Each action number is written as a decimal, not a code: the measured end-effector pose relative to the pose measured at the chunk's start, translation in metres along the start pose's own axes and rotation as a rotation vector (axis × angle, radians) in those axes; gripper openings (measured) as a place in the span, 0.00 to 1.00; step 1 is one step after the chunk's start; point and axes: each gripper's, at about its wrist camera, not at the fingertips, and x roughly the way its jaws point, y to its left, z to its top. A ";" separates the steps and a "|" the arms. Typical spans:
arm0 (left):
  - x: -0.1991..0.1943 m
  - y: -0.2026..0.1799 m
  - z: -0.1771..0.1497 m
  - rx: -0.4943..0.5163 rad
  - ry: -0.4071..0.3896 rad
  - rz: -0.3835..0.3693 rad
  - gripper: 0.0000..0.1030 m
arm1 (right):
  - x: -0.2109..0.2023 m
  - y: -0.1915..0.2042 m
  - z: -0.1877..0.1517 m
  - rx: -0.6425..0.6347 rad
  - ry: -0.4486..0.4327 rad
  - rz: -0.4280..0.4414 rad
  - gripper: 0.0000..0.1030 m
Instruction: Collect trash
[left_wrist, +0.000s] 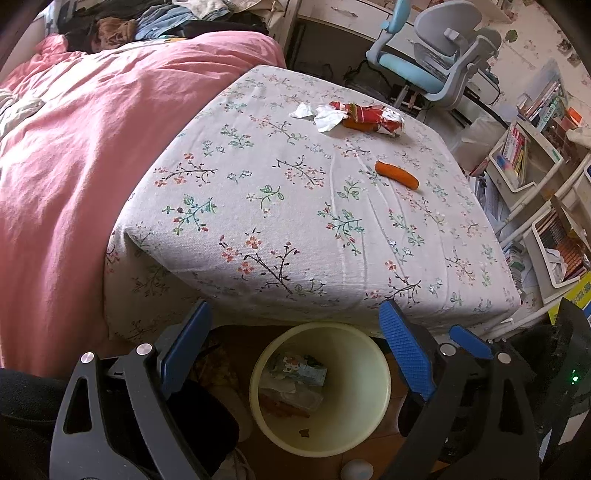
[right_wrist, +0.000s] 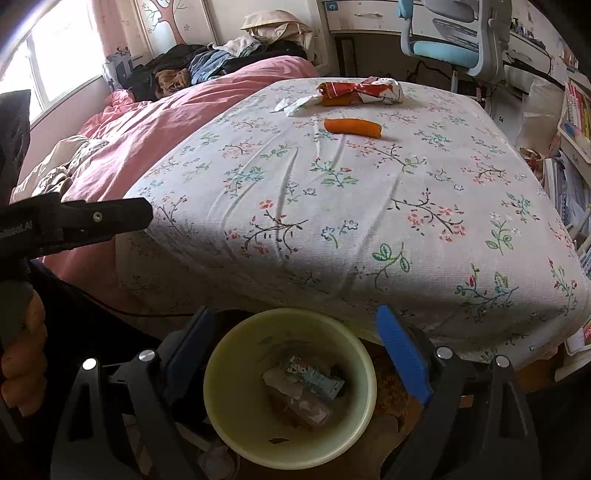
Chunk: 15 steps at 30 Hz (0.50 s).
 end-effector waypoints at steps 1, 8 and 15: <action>0.000 0.000 0.000 -0.001 0.000 0.001 0.86 | 0.000 0.000 0.000 -0.001 0.000 0.000 0.83; 0.001 0.000 0.000 -0.004 0.002 0.001 0.86 | 0.001 0.003 -0.001 -0.010 0.005 -0.003 0.83; -0.002 0.003 0.001 -0.024 -0.012 -0.011 0.86 | -0.007 0.004 0.007 -0.014 -0.034 -0.002 0.83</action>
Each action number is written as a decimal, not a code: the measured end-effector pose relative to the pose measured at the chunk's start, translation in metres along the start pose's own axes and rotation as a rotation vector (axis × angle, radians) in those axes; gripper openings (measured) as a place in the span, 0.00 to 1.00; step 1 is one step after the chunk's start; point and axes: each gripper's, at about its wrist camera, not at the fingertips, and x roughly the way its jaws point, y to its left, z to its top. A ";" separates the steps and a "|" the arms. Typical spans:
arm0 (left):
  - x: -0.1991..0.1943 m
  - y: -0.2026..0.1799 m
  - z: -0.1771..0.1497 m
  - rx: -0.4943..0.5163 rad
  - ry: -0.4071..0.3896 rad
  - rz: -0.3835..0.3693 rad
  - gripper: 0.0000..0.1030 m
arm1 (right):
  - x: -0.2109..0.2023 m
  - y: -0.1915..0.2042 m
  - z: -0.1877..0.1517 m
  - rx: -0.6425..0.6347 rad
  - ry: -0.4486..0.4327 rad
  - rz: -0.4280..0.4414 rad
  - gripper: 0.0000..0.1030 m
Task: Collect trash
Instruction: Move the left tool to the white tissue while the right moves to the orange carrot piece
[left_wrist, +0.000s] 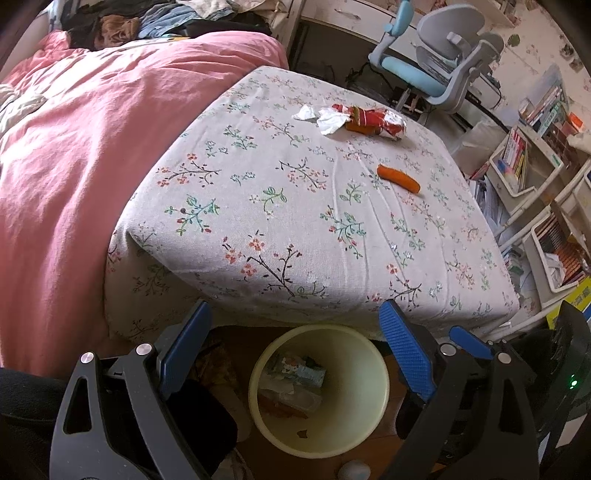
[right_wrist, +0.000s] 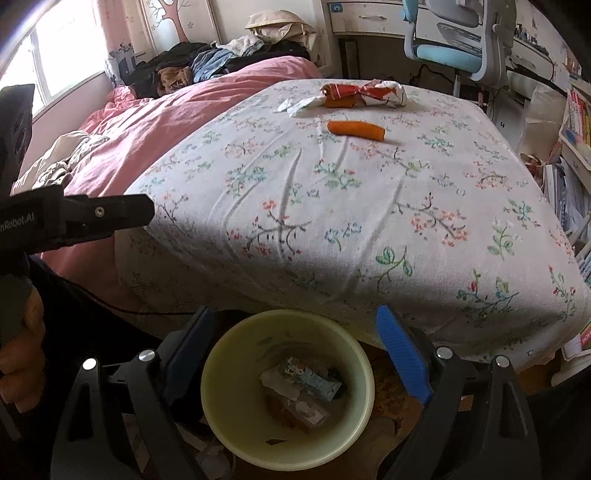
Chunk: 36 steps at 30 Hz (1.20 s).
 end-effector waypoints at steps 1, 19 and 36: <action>-0.001 0.001 0.002 -0.004 -0.006 -0.004 0.86 | -0.001 0.000 0.003 -0.001 -0.009 0.001 0.83; 0.061 -0.027 0.128 0.106 -0.058 -0.031 0.86 | 0.065 -0.030 0.126 -0.237 0.069 -0.077 0.83; 0.178 -0.068 0.206 0.317 -0.024 0.130 0.76 | 0.108 -0.045 0.146 -0.197 0.128 -0.034 0.83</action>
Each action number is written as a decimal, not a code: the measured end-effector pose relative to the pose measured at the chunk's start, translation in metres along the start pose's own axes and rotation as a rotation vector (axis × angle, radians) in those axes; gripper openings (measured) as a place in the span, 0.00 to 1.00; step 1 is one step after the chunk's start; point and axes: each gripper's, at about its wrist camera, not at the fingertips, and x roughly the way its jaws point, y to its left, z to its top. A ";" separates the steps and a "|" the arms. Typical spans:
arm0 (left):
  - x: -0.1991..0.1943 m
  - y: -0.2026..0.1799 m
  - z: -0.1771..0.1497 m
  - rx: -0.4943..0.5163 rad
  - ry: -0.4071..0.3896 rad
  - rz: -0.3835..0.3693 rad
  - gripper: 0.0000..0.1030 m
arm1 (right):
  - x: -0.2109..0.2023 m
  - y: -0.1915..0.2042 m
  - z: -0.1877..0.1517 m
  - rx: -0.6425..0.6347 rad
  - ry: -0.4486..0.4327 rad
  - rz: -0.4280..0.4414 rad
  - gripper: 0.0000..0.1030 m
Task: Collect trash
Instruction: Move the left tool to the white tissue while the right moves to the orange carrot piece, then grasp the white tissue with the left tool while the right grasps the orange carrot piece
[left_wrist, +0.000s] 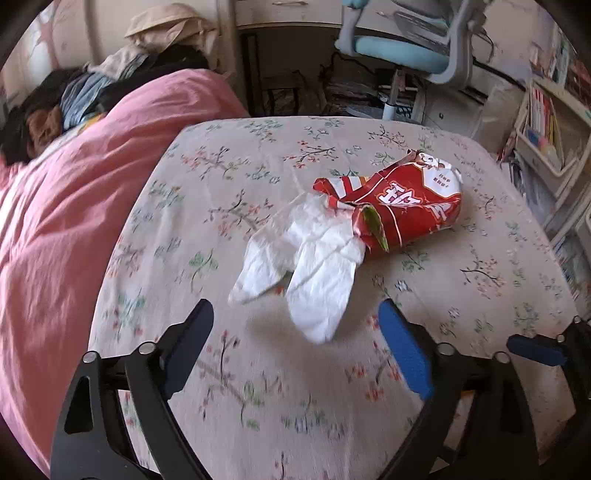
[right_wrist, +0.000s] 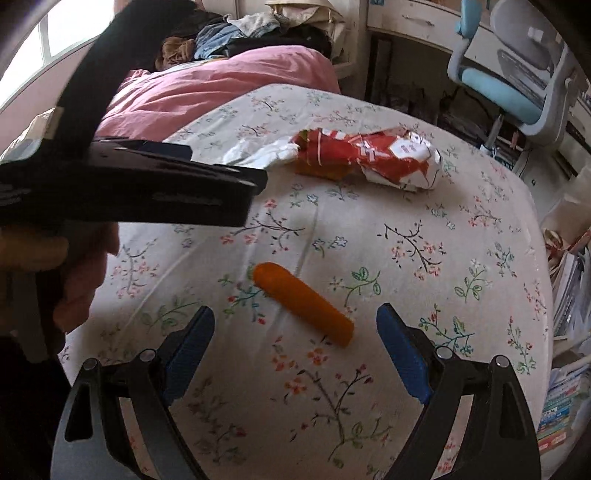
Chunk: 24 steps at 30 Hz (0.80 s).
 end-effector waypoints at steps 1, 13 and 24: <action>0.005 -0.001 0.004 0.011 0.006 -0.006 0.70 | 0.001 0.000 0.001 0.004 0.001 0.003 0.83; -0.016 0.033 0.001 -0.132 0.047 -0.117 0.03 | -0.003 -0.003 -0.003 0.012 0.000 0.005 0.52; -0.077 0.074 -0.070 -0.288 0.118 -0.180 0.24 | -0.016 -0.004 -0.016 0.031 0.008 0.044 0.21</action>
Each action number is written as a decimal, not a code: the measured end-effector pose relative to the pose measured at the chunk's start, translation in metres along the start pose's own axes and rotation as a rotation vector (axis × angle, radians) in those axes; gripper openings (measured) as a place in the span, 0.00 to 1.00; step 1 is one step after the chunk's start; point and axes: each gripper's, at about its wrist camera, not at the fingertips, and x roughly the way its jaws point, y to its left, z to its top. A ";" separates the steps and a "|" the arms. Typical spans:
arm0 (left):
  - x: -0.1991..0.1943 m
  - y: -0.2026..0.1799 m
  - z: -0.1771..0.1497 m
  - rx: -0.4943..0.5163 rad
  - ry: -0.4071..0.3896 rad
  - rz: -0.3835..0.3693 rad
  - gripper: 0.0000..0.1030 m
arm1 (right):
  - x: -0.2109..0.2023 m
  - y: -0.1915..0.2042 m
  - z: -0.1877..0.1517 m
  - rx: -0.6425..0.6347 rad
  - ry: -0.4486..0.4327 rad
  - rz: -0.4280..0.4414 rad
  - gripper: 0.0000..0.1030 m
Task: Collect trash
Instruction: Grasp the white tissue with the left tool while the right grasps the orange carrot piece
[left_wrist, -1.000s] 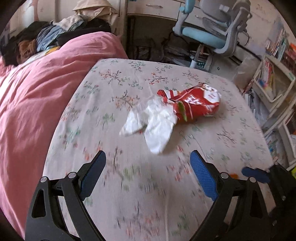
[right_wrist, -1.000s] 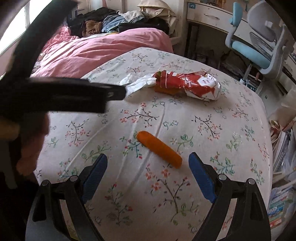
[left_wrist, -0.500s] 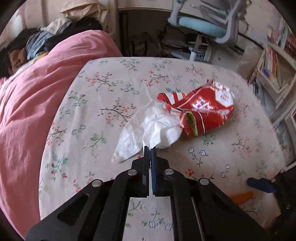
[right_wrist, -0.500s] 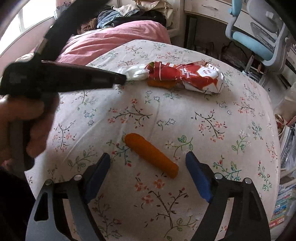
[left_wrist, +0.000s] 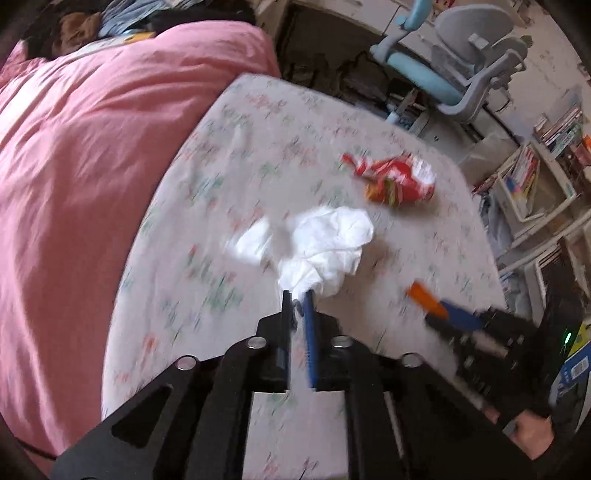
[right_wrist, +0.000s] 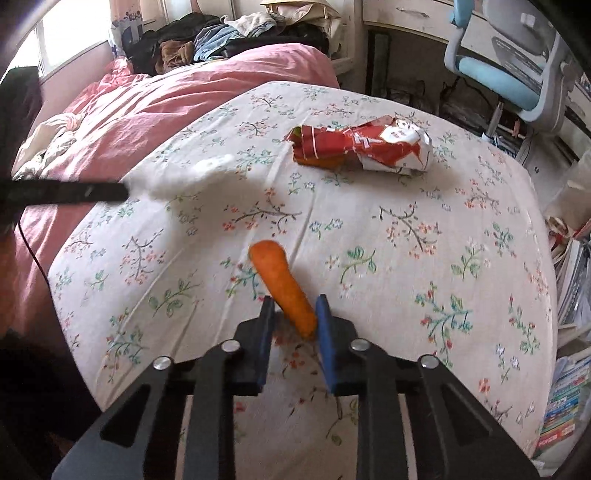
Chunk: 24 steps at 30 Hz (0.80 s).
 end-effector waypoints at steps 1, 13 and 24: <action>-0.002 0.003 -0.007 -0.005 -0.002 0.037 0.35 | -0.001 0.000 -0.001 0.002 0.001 0.001 0.20; 0.004 -0.004 -0.007 0.020 -0.070 0.147 0.85 | -0.001 -0.008 -0.003 0.077 -0.029 0.019 0.26; 0.056 -0.049 0.012 0.285 -0.036 0.287 0.82 | 0.006 0.007 0.002 -0.016 -0.034 -0.026 0.34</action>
